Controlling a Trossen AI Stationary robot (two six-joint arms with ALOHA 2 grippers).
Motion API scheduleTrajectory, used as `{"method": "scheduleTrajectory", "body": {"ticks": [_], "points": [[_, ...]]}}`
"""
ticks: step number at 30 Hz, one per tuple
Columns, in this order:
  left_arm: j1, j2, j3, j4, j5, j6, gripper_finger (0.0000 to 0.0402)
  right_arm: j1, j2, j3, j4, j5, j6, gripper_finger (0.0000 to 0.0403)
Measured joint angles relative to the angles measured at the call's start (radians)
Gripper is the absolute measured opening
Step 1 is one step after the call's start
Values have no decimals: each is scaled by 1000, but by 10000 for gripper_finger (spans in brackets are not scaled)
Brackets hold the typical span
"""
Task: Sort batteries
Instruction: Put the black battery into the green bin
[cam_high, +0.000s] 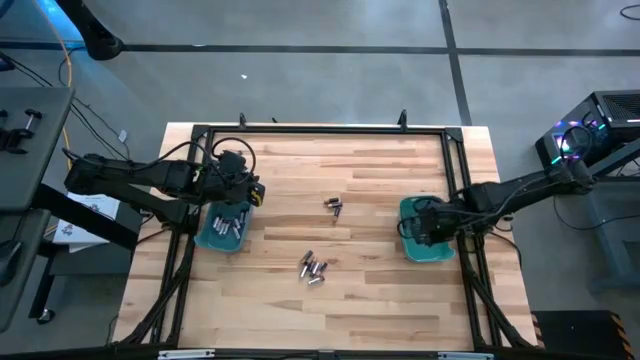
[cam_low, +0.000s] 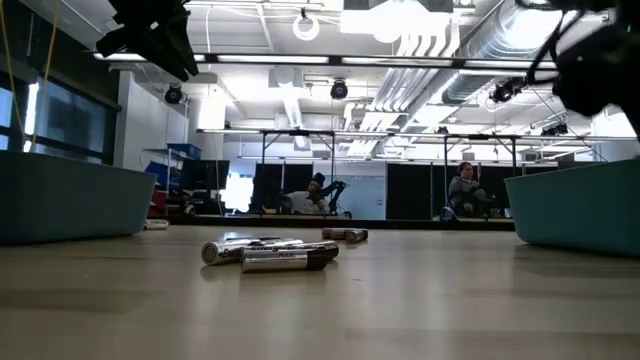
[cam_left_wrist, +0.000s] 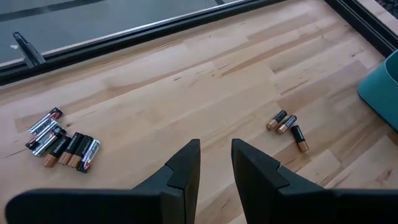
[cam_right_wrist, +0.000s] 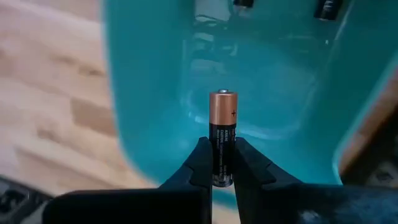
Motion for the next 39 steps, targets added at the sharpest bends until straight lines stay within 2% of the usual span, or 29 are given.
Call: {"method": "scheduleTrajectory", "body": {"ticks": [4, 9, 15, 21, 29, 34, 39], "points": [[0, 0, 0, 0, 0, 0, 85, -26, 5, -108, 104, 18, 73, 15], [0, 0, 0, 2, 0, 0, 85, -61, 22, -183, 160, 107, 127, 15], [0, 0, 0, 7, 3, 0, 85, -99, 61, -219, 189, 176, 112, 15], [0, 0, 0, 8, 3, 0, 85, -112, 125, -219, 194, 185, 83, 16], [0, 0, 0, 8, 3, 0, 85, -113, 191, -219, 236, 168, 78, 59], [0, 0, 0, 8, 3, 0, 85, -113, 176, -218, 238, 155, 72, 74], [0, 0, 0, 8, 11, 0, 85, -112, 126, -219, 216, 143, 43, 110]]}}
